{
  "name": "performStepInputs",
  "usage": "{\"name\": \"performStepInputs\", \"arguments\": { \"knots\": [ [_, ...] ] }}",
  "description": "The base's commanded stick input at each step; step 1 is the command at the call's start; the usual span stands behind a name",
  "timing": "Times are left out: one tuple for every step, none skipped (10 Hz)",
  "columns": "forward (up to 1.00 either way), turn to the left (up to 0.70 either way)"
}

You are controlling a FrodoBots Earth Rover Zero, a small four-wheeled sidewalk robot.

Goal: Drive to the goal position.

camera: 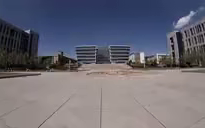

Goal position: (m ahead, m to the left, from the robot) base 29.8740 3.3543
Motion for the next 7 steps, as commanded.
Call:
{"name": "performStepInputs", "arguments": {
  "knots": [
    [0.70,0.01],
    [0.70,0.01],
    [0.70,0.01],
    [0.70,0.01],
    [0.70,0.01],
    [0.70,0.01],
    [0.70,0.01]
  ]
}}
